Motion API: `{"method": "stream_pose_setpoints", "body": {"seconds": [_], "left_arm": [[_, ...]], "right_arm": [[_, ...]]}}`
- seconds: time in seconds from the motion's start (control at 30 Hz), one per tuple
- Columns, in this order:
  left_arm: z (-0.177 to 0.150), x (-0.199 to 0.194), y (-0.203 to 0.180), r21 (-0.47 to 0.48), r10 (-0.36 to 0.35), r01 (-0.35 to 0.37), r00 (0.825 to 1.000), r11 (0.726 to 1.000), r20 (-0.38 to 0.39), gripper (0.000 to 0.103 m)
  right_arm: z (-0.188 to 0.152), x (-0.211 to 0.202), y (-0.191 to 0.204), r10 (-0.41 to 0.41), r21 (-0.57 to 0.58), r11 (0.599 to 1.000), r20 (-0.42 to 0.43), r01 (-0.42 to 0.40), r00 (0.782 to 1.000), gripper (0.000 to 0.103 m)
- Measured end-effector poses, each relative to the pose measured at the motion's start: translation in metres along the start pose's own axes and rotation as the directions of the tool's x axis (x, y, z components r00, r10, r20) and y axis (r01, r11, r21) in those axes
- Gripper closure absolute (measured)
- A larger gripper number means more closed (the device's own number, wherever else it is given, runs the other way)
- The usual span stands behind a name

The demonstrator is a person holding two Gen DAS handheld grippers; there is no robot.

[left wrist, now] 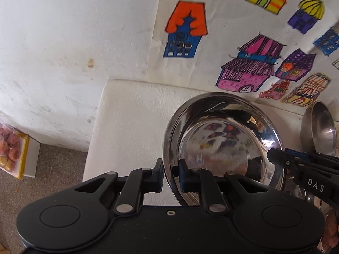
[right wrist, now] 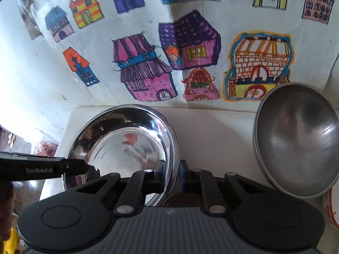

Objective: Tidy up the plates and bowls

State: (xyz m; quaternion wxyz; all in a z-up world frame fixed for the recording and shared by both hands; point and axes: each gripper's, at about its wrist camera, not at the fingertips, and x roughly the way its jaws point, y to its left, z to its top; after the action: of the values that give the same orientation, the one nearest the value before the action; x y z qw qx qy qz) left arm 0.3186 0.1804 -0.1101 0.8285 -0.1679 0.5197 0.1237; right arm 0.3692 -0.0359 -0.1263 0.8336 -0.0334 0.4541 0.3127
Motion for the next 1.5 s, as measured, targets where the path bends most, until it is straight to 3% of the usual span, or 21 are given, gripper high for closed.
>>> {"method": "stream_pose_setpoints", "body": {"seconds": [0.4,0.83,1.13,1.5], "left_arm": [[-0.008,-0.039,-0.018,0.046,-0.032,0.028,0.996,0.999,0.084,0.088],[-0.044,-0.086,-0.087,0.132,-0.147,0.130,0.980,0.983,0.131,0.088],[-0.069,-0.104,-0.150,0.218,-0.206,0.179,0.972,0.959,0.109,0.088],[-0.102,-0.099,-0.212,0.319,-0.224,0.203,0.974,0.926,0.029,0.088]], "right_arm": [[-0.013,-0.047,-0.006,0.015,0.013,1.000,0.070,-0.016,0.997,0.090],[-0.046,-0.136,-0.053,-0.017,0.091,0.996,0.180,0.001,0.984,0.090],[-0.086,-0.188,-0.101,-0.073,0.156,0.987,0.209,0.040,0.975,0.089],[-0.134,-0.225,-0.149,-0.122,0.221,0.972,0.194,0.078,0.973,0.089]]}}
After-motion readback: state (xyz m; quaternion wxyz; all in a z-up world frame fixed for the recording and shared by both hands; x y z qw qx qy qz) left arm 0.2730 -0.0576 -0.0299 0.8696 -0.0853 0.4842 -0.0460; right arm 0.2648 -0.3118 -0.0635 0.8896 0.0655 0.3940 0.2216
